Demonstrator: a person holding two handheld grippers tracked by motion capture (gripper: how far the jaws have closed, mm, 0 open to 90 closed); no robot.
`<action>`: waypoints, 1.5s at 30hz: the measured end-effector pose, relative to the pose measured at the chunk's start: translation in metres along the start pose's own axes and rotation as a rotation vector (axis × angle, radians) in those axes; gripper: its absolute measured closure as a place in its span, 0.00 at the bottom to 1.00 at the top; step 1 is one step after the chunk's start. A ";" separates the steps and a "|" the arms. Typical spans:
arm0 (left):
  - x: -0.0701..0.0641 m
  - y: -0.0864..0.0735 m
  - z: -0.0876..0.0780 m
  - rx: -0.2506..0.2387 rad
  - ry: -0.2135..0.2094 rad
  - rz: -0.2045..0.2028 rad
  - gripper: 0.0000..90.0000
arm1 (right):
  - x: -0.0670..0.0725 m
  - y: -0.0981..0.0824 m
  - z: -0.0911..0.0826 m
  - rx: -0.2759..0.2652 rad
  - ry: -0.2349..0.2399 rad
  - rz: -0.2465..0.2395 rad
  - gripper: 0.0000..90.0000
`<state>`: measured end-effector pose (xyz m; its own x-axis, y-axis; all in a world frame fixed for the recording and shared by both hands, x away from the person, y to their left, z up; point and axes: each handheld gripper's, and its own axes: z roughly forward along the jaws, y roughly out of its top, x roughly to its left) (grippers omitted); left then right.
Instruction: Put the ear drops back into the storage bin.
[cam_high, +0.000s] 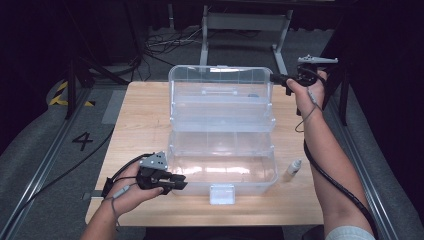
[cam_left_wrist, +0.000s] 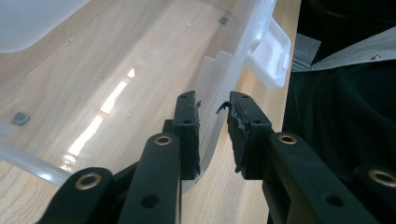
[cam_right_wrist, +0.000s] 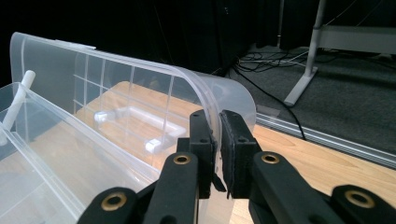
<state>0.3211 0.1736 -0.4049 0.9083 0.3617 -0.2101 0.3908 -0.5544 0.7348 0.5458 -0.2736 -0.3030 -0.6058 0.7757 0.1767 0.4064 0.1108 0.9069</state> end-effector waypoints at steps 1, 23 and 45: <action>0.000 0.000 0.000 -0.001 0.001 -0.003 0.83 | -0.001 0.000 0.001 0.001 0.003 0.006 0.93; -0.003 -0.001 0.000 -0.011 0.019 -0.028 0.82 | -0.020 -0.003 0.022 0.036 0.036 0.102 0.92; -0.002 -0.001 0.000 -0.009 0.017 -0.040 0.82 | -0.034 -0.011 0.043 0.068 0.006 0.127 0.93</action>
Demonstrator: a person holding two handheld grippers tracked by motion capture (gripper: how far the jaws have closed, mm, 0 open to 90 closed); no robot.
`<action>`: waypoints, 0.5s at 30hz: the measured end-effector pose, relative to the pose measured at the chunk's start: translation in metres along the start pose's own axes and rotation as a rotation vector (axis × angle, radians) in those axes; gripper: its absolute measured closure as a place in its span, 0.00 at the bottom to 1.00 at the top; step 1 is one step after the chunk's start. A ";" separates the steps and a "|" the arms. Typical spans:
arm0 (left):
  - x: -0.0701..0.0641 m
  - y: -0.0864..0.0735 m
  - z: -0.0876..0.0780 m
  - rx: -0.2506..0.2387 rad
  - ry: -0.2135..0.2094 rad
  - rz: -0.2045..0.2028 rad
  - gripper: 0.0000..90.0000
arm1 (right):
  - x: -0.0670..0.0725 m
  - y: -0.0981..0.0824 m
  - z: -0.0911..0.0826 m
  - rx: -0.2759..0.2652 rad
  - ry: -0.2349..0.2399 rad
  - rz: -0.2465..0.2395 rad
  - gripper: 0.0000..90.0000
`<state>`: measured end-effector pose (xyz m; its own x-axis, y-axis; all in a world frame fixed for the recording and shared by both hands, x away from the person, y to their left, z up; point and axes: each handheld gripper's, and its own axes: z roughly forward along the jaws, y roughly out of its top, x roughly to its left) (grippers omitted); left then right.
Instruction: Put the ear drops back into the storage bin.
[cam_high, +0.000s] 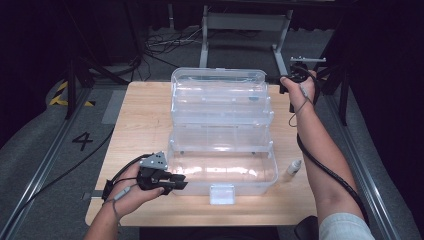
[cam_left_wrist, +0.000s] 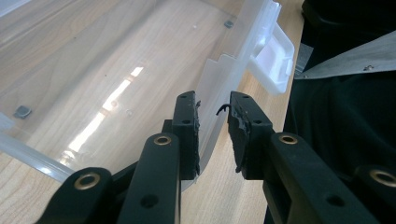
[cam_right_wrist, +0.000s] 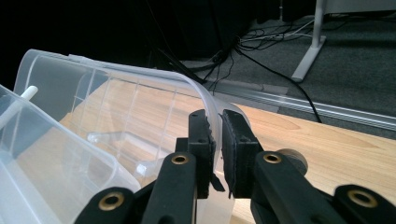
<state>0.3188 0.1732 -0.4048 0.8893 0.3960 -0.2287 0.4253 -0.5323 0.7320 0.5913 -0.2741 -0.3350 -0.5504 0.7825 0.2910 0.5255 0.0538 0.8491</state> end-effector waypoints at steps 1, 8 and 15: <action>0.000 0.000 0.000 -0.003 -0.001 0.001 0.82 | -0.001 0.001 -0.002 -0.011 -0.013 -0.016 1.00; 0.001 0.000 0.001 0.002 -0.011 0.001 0.82 | -0.007 0.004 -0.008 -0.027 0.007 0.014 1.00; 0.001 0.001 0.001 0.002 -0.011 0.005 0.82 | -0.004 -0.001 -0.007 -0.022 0.008 0.004 1.00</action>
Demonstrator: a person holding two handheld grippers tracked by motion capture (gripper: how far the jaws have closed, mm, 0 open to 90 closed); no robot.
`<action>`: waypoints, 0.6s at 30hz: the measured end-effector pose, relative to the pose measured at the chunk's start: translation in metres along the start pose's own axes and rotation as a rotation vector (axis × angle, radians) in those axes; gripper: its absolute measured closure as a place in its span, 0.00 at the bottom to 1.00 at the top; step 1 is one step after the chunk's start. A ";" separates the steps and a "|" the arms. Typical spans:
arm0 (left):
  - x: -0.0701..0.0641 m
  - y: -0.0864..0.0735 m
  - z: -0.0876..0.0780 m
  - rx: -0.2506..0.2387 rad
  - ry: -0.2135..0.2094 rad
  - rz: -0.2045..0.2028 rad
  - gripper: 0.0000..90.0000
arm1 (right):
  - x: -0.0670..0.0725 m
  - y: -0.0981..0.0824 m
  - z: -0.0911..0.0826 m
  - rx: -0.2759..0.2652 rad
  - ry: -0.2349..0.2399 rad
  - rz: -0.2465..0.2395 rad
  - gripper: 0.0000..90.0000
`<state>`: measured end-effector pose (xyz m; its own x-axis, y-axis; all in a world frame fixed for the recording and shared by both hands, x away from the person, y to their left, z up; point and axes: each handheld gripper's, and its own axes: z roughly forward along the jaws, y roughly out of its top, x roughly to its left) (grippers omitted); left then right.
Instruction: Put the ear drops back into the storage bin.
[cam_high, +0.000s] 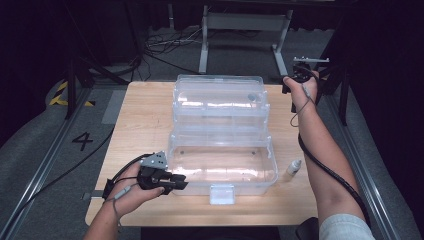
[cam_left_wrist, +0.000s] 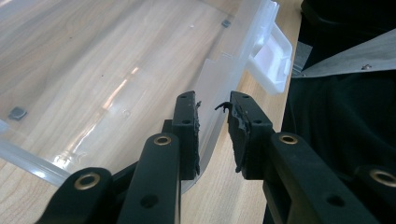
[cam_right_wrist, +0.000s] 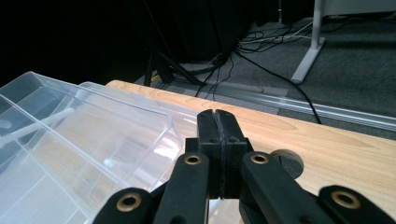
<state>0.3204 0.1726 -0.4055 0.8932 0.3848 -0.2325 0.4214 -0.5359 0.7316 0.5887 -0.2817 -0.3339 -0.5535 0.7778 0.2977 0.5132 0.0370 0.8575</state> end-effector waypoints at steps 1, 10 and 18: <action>0.000 0.000 0.000 0.000 0.000 0.000 0.82 | 0.001 0.001 -0.002 -0.003 0.004 -0.003 1.00; 0.003 0.006 -0.006 -0.028 -0.001 0.011 0.80 | 0.014 0.004 -0.033 -0.037 0.032 -0.072 0.91; 0.007 0.015 -0.015 -0.048 -0.020 0.030 0.79 | 0.027 -0.004 -0.072 0.009 0.052 -0.161 0.78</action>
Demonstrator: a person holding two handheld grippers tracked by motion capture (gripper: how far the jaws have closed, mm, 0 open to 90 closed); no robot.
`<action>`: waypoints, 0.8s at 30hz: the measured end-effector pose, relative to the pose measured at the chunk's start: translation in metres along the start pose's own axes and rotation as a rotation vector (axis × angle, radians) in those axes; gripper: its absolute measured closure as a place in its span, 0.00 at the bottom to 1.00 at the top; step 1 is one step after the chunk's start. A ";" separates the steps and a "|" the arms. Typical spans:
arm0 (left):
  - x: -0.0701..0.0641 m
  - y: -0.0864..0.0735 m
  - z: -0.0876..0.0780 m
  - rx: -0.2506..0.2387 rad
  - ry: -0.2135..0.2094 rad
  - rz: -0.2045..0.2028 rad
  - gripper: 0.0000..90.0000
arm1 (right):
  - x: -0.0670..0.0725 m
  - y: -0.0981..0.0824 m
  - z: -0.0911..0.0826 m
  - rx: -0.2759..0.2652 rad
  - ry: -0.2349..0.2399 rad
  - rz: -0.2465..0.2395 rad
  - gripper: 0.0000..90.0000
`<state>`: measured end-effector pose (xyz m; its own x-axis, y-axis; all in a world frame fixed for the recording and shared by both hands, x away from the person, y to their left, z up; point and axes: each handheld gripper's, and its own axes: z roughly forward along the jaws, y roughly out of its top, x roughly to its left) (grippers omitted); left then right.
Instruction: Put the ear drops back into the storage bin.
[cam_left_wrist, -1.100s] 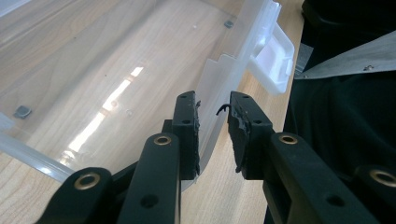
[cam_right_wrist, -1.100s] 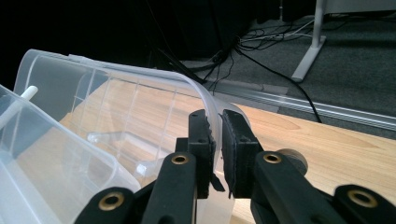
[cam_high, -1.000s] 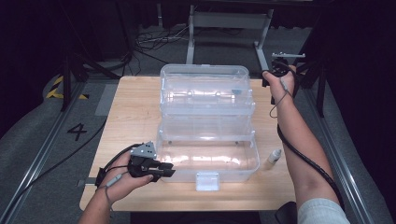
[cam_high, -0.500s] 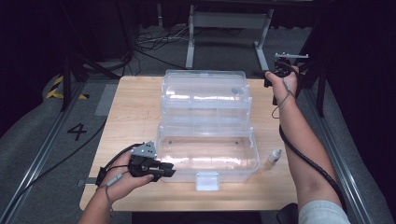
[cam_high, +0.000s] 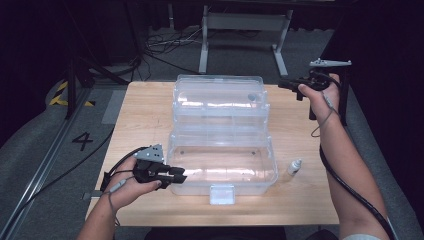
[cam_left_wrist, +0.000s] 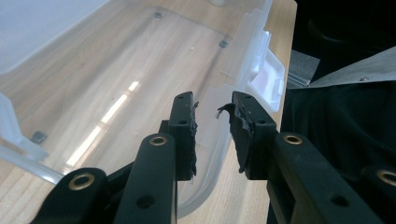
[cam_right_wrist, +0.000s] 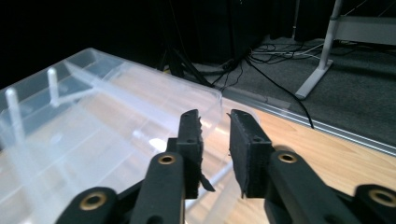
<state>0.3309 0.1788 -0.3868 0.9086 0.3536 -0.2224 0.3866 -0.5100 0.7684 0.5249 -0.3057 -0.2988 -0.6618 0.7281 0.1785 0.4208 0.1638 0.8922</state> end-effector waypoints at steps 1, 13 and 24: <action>0.000 0.001 0.000 0.000 -0.003 0.001 0.78 | 0.002 -0.001 -0.005 0.010 0.006 -0.009 0.77; 0.007 0.006 -0.002 0.010 -0.013 0.009 0.76 | 0.020 -0.018 -0.049 0.122 0.012 -0.107 0.69; 0.007 0.008 -0.013 -0.019 0.006 0.006 0.75 | 0.038 -0.037 -0.074 0.177 0.028 -0.162 0.68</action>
<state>0.3380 0.1872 -0.3748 0.9097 0.3557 -0.2144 0.3783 -0.4967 0.7812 0.4382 -0.3336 -0.2941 -0.7456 0.6644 0.0526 0.4083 0.3931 0.8239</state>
